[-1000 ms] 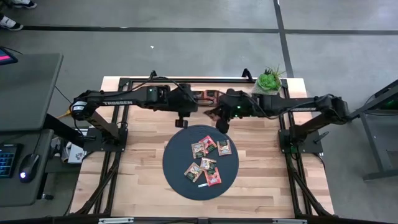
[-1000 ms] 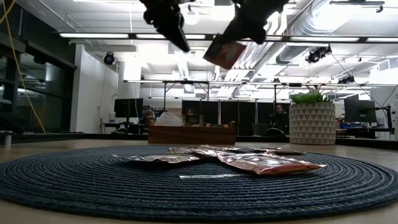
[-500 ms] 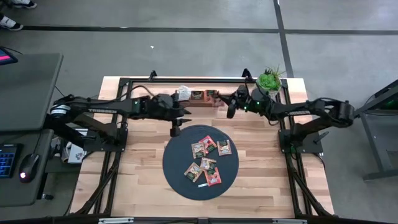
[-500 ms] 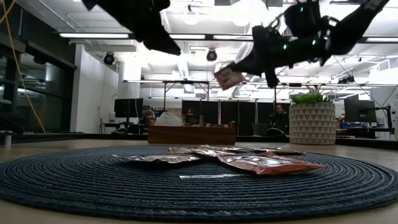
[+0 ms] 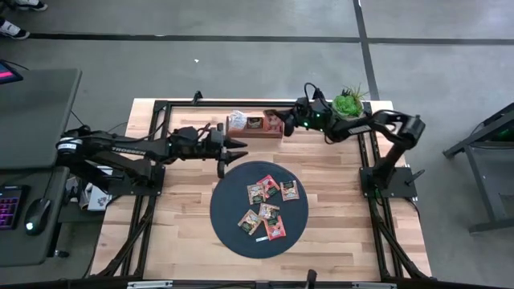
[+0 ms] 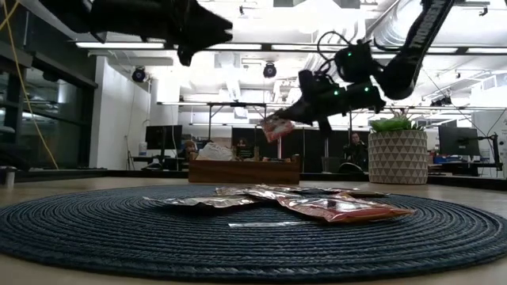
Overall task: Pick & Place Tea
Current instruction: Put the orange tea bag into the right section of the wooden organizer
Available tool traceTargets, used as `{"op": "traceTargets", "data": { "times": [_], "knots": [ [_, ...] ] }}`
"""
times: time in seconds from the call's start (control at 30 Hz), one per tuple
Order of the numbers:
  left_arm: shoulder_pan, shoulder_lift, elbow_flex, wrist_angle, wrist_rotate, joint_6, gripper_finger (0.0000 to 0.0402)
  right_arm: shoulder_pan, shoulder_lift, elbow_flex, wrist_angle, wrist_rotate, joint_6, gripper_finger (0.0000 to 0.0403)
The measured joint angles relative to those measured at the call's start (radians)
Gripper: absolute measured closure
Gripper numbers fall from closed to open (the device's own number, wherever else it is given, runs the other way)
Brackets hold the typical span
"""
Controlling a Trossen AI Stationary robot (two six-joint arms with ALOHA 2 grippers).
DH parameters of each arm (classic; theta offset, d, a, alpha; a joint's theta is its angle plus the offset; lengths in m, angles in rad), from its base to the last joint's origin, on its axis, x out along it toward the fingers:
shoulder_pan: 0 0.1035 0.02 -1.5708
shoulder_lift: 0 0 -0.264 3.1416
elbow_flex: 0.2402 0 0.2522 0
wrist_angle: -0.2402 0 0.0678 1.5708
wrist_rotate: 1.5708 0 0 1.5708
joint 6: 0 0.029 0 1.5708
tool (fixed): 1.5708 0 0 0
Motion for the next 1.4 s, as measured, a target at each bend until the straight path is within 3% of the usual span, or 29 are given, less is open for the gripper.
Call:
{"op": "traceTargets", "data": {
  "times": [0.33, 1.0, 1.4],
  "knots": [
    [-0.04, 0.0, -0.001, 0.016, -0.029, -0.001, 0.027, -0.019, 0.091, 0.061, -0.075, 0.002, 0.013, 0.0403],
    [-0.045, 0.0, 0.0, 0.012, -0.032, 0.0, 0.027, -0.023, 0.092, 0.063, -0.167, 0.071, -0.006, 0.04],
    [-0.045, 0.0, 0.0, -0.01, -0.027, 0.0, 0.027, -0.022, 0.092, 0.063, -0.167, 0.023, -0.032, 0.0328]
  ]
}}
